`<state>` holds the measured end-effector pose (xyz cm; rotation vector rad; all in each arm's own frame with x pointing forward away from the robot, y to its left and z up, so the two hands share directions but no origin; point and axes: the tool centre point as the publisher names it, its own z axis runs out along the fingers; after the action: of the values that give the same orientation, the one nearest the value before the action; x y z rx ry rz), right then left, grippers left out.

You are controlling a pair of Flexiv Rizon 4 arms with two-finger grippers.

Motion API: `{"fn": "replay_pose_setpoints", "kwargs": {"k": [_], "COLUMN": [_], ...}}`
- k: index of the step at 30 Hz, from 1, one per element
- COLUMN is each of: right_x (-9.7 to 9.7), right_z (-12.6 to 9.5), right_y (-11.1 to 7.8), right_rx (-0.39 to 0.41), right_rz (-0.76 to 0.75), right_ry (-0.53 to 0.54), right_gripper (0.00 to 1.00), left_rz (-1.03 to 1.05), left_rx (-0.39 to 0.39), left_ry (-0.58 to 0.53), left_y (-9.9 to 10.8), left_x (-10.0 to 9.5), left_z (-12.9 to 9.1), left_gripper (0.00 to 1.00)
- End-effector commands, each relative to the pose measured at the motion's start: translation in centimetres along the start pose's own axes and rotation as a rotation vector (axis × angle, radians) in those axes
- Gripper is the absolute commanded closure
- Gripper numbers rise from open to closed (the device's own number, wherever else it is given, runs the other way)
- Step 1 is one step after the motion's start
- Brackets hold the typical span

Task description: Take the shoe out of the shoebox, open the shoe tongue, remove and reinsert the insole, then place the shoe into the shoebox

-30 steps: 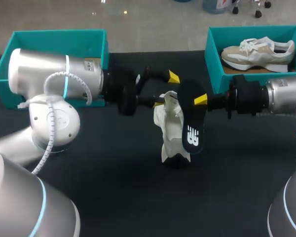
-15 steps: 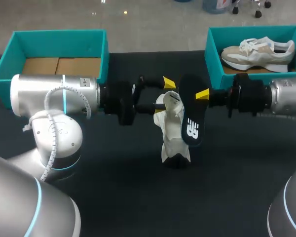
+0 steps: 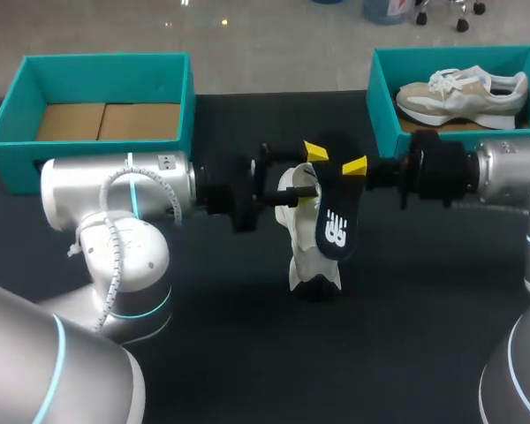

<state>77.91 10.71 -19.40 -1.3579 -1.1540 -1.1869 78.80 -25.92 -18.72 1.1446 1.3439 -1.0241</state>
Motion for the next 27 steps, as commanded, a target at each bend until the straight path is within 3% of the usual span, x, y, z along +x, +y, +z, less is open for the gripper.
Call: {"fn": "replay_pose_setpoints", "kwargs": {"k": [1,2,9,16,24,27], "right_x": [0.1,0.0,-0.3,-0.5,-0.7,-0.7], "right_z": [0.6,0.6,1.0,0.8,0.6,0.6], "right_y": [0.0,0.0,-0.1,-0.1,-0.1,0.0], "right_rx": [0.022,0.023,0.03,0.026,0.02,0.022], "right_rz": [0.002,0.003,0.006,0.004,0.01,0.009], "right_ry": [-0.002,-0.001,0.011,0.012,0.011,0.01], "right_gripper": [1.0,1.0,1.0,1.0,1.0,1.0], "left_rz": [-0.006,-0.011,-0.024,-0.025,-0.022,-0.023], "left_rx": [-0.006,-0.002,0.03,0.049,0.065,0.065], "left_ry": [-0.033,-0.034,-0.053,-0.058,-0.068,-0.067], "left_y": [-0.1,-0.2,-1.1,-1.3,-1.6,-1.6], "left_x": [0.2,0.1,0.1,0.3,0.4,0.4], "left_z": [1.0,1.1,1.6,1.7,1.7,1.7], "left_gripper": [0.37,0.45,0.63,0.67,0.93,0.93]}}
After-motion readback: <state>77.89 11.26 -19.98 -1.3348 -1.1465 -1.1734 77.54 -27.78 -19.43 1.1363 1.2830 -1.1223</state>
